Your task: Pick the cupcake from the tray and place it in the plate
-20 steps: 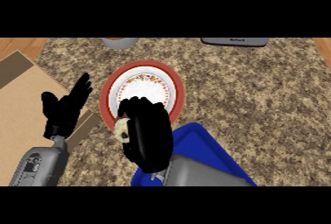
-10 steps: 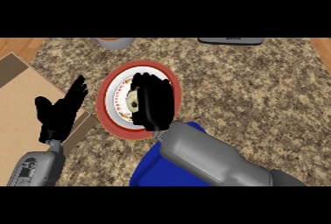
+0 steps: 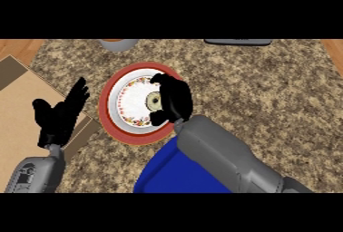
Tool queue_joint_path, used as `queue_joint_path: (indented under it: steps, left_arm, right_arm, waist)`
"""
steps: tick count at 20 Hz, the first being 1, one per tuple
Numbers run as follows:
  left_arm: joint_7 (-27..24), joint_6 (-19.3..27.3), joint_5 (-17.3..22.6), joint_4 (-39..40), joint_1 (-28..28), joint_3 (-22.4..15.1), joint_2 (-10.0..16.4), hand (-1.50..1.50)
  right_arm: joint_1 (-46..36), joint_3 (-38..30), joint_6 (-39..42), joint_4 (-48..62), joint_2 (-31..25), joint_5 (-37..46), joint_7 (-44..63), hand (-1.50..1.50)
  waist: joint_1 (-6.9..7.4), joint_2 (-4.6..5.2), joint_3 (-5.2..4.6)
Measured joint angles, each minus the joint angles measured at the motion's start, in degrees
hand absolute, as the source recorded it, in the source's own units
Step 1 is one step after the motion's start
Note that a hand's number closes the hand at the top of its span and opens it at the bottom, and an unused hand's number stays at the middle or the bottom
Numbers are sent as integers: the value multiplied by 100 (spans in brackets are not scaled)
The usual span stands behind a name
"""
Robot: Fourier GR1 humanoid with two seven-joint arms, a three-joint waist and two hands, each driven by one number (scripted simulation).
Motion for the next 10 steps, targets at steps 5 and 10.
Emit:
queue_joint_path:
  steps: [5, 10]
  left_arm:
    - [-93, -24, -28, 9, 39, 16, -24, 0]
    - [-112, -5, -70, 70, -4, 34, -27, 0]
  right_arm:
    - [-98, -210, -194, 427, 0, -444, -1203, -150]
    - [-14, -335, -686, -207, 1, -859, -2210, -150]
  waist:
    - [-15, -9, 2]
    - [-45, -19, 7]
